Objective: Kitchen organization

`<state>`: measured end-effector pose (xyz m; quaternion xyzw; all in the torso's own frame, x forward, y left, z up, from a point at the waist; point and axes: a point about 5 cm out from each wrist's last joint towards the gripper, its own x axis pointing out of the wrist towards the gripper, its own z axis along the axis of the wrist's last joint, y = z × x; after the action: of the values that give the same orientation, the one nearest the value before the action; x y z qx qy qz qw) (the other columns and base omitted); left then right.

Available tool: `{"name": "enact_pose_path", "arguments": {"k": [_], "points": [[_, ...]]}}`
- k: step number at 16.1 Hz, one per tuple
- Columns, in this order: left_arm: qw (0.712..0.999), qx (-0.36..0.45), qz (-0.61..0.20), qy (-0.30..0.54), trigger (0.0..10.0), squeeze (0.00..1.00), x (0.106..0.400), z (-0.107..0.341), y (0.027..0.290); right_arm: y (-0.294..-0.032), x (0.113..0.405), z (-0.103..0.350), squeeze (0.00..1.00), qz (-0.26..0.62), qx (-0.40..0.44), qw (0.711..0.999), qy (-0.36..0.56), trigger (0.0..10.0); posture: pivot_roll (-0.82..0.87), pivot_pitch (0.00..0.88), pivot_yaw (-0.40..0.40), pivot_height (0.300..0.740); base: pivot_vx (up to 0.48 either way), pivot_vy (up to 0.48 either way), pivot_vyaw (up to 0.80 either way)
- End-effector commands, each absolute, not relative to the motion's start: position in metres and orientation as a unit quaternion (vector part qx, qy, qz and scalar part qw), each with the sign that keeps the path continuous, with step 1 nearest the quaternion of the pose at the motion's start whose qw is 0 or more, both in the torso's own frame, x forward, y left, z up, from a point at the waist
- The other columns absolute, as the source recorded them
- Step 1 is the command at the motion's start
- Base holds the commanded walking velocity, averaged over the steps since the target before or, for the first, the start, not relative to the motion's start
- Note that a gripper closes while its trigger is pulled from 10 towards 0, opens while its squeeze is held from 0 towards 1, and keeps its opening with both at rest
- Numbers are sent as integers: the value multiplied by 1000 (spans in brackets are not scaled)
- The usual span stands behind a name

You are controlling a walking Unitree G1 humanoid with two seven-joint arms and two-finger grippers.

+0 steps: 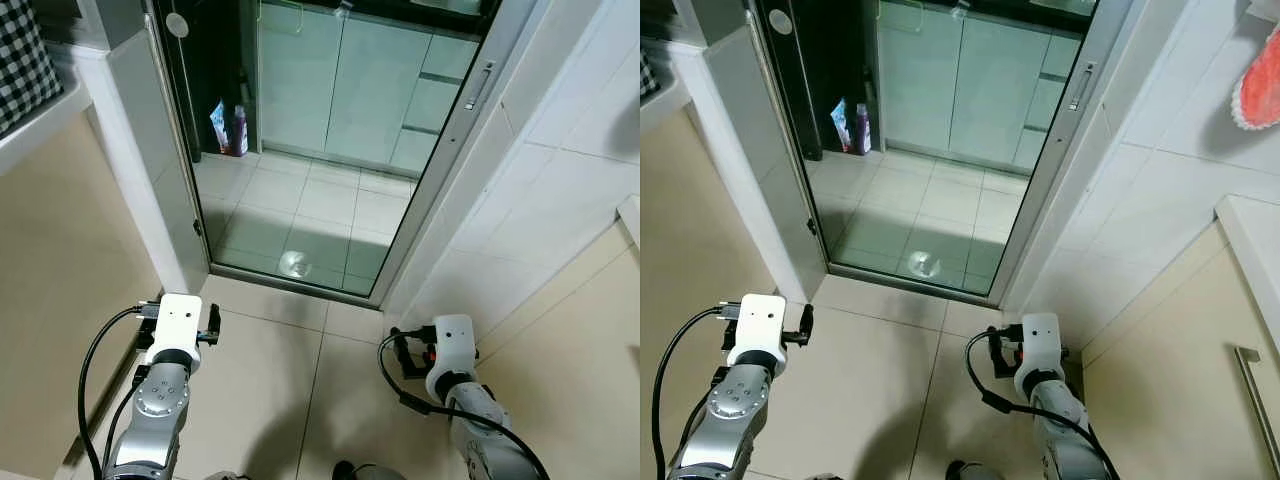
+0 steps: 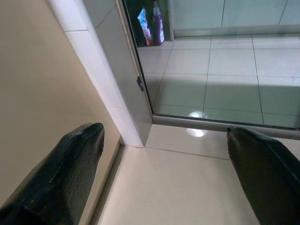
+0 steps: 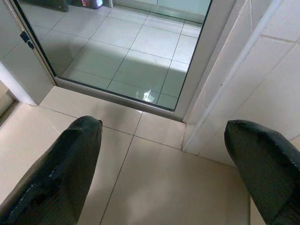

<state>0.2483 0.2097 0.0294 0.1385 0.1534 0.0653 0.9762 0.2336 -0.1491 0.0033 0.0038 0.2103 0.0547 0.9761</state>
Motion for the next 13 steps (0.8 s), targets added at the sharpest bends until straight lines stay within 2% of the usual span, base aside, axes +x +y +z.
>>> {"name": "enact_pose_path", "arguments": {"k": [1,13], "points": [[976,140,69,152,10000,0,248,29,209,-154,233,2,0,44,0,976,212,10000,51,65,-84,740,0,0,0],[978,138,59,145,10000,0,252,30,204,-157,235,7,0,41,17,981,187,10000,46,50,-79,740,0,0,0]]}}
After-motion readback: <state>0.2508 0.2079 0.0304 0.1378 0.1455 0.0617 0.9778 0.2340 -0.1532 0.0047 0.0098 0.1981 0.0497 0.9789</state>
